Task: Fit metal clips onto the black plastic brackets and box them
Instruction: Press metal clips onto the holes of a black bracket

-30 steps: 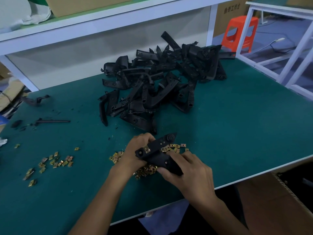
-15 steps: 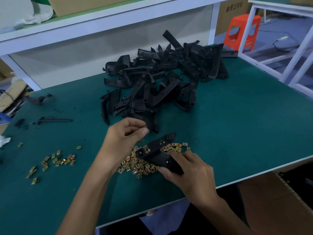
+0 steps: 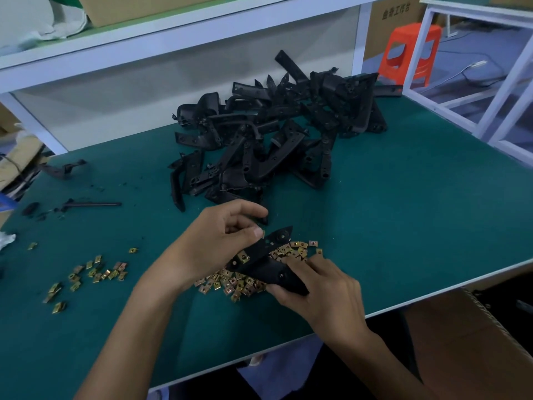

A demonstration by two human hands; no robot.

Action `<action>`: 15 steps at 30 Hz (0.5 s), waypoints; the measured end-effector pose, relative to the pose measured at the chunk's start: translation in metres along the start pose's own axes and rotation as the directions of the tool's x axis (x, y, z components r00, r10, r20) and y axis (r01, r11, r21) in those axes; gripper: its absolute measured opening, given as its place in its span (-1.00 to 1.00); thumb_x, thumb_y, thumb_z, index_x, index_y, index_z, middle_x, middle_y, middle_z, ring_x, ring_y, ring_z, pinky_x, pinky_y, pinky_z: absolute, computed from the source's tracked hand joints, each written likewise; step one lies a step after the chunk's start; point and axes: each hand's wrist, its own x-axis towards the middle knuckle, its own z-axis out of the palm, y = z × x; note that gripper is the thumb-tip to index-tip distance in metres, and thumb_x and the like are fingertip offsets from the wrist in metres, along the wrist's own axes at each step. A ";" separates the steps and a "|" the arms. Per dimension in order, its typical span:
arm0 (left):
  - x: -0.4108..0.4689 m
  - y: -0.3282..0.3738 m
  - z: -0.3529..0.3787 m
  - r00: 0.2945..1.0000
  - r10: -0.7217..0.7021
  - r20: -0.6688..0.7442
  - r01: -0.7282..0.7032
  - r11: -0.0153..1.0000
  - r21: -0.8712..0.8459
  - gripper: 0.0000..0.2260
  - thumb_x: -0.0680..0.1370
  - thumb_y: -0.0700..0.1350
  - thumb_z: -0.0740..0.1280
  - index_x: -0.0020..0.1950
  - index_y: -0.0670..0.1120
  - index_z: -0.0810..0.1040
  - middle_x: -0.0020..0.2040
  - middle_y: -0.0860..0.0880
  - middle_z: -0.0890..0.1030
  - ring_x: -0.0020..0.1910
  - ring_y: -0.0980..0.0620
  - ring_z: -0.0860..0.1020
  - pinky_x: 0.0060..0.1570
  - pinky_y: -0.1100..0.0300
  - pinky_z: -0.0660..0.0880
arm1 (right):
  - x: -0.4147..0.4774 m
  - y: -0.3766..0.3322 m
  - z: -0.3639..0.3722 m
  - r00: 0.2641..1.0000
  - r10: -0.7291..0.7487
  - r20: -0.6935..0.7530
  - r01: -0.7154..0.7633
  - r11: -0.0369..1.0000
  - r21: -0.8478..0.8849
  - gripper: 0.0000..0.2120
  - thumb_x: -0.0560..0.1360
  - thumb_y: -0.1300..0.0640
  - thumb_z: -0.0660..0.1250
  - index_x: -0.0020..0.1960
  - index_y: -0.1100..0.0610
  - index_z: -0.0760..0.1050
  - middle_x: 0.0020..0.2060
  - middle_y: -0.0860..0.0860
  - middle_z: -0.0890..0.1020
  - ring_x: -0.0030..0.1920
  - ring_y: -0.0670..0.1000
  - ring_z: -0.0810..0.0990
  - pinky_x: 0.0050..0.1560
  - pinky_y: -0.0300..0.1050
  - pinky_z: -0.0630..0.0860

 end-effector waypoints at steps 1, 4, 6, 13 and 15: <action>0.001 0.001 -0.002 1.000 -0.004 0.024 0.003 1.000 0.020 -0.79 0.59 -0.10 0.41 0.18 0.16 0.60 -0.07 0.07 0.71 -0.08 0.10 0.66 -0.05 0.32 0.52 | 0.000 0.000 0.000 1.000 -0.005 -0.006 0.005 1.000 -0.001 -0.54 0.44 -0.35 0.31 0.04 -0.02 0.70 -0.28 -0.07 0.57 -0.31 0.01 0.57 -0.43 -0.21 0.34; 0.005 0.004 -0.009 0.993 -0.021 0.120 0.009 0.995 0.099 -0.78 0.59 -0.09 0.41 0.18 0.18 0.59 -0.06 0.08 0.72 -0.15 0.15 0.64 -0.19 0.41 0.48 | -0.001 0.001 0.003 1.000 -0.015 -0.026 0.015 1.000 0.007 -0.55 0.43 -0.34 0.34 0.03 -0.01 0.72 -0.28 -0.05 0.59 -0.31 0.03 0.59 -0.45 -0.16 0.42; 0.008 0.007 -0.015 0.981 -0.037 0.193 0.007 0.988 0.157 -0.77 0.59 -0.07 0.42 0.19 0.19 0.57 -0.07 0.09 0.72 -0.19 0.21 0.62 -0.20 0.42 0.46 | -0.001 0.001 0.004 0.999 -0.030 -0.040 0.030 1.000 -0.005 -0.54 0.42 -0.35 0.34 0.02 -0.01 0.72 -0.29 -0.04 0.59 -0.32 0.05 0.60 -0.48 -0.13 0.46; 0.024 0.023 -0.032 0.885 -0.156 0.439 -0.026 0.924 0.382 -0.63 0.56 -0.06 0.46 0.32 0.18 0.48 -0.10 0.11 0.72 -0.16 0.21 0.65 -0.17 0.35 0.48 | -0.002 0.003 0.005 0.994 -0.070 0.084 0.076 0.995 -0.071 -0.50 0.44 -0.40 0.25 0.09 -0.07 0.69 -0.28 -0.07 0.54 -0.32 0.00 0.58 -0.46 -0.20 0.37; 0.026 0.026 -0.035 0.861 -0.178 0.477 -0.043 0.908 0.416 -0.62 0.57 -0.06 0.46 0.34 0.17 0.46 -0.11 0.12 0.71 -0.20 0.25 0.63 -0.24 0.41 0.47 | -0.001 0.003 0.004 0.989 -0.077 0.127 0.085 0.995 -0.054 -0.50 0.45 -0.41 0.24 0.12 -0.09 0.66 -0.27 -0.08 0.53 -0.31 -0.02 0.57 -0.44 -0.21 0.34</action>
